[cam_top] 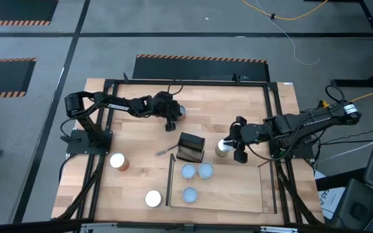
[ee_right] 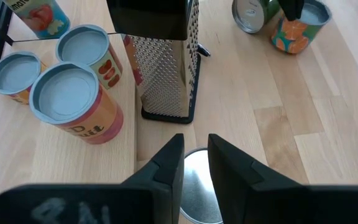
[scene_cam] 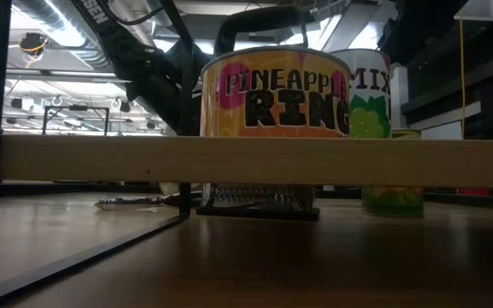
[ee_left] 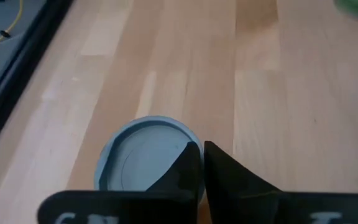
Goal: Pick and place cans onto a shelf
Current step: Put the canned mandarin oranges on the shelf
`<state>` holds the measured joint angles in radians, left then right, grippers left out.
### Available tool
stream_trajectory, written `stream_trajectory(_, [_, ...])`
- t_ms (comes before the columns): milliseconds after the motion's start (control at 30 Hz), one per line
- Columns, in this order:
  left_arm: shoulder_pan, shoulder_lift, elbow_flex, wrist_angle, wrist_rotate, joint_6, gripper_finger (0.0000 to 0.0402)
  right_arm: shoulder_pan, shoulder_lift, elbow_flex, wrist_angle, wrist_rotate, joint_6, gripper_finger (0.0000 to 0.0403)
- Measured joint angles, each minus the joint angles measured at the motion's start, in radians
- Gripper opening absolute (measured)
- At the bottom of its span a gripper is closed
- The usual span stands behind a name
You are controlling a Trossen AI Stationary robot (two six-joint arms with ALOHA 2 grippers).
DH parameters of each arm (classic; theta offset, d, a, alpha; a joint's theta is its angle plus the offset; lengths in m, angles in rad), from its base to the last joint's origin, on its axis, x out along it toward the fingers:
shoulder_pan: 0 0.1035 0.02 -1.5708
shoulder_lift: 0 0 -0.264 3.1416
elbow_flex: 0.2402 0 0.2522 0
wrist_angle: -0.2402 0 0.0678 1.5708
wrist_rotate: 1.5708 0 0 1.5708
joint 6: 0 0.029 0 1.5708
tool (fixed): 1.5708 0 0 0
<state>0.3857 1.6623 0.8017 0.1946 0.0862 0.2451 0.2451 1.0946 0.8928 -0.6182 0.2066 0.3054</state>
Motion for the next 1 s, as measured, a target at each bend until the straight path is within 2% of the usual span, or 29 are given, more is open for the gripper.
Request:
stream_trajectory(400, [0.004,-0.091,0.000,0.079,-0.044,-0.031,0.0002,0.000,0.000,0.000,0.000,0.000,0.000,0.0077])
stream_trajectory(767, [-0.012,-0.317,0.000,0.086,-0.051,-0.032,0.0001,0.000,0.000,0.000,0.001,0.000,0.000,0.0077])
stream_trajectory(1000, [-0.076,-0.469,0.000,0.088,-0.053,-0.032,0.0000,0.000,0.000,0.000,0.001,0.000,0.000,0.0077])
